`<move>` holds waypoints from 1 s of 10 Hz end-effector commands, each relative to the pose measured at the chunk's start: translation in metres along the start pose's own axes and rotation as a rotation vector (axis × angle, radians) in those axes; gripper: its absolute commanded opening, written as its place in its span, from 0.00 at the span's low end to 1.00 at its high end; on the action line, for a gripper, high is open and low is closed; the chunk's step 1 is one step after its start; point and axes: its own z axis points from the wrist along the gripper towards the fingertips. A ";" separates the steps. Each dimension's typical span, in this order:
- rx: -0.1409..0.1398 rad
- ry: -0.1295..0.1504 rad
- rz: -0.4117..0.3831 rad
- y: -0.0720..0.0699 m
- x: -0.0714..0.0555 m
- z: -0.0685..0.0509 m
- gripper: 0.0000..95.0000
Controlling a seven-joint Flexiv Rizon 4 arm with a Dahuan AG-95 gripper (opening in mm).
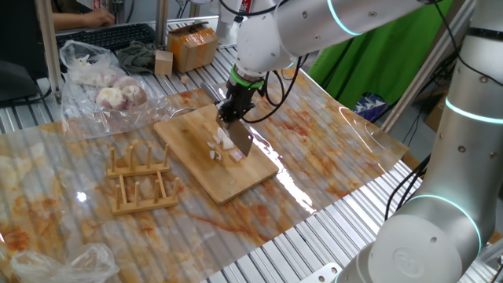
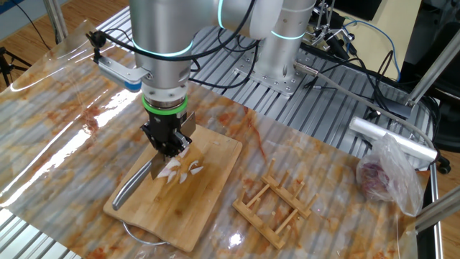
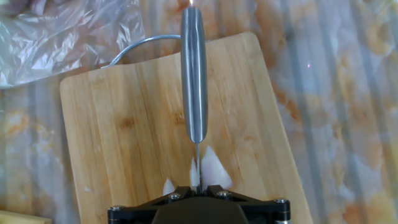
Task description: Chop the onions
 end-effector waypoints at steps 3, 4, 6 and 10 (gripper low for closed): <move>-0.012 -0.035 0.005 -0.002 0.009 0.037 0.00; -0.019 -0.039 0.013 -0.001 0.010 0.041 0.00; -0.015 -0.034 0.022 0.003 0.005 0.036 0.00; -0.019 -0.029 0.031 0.004 0.005 0.034 0.00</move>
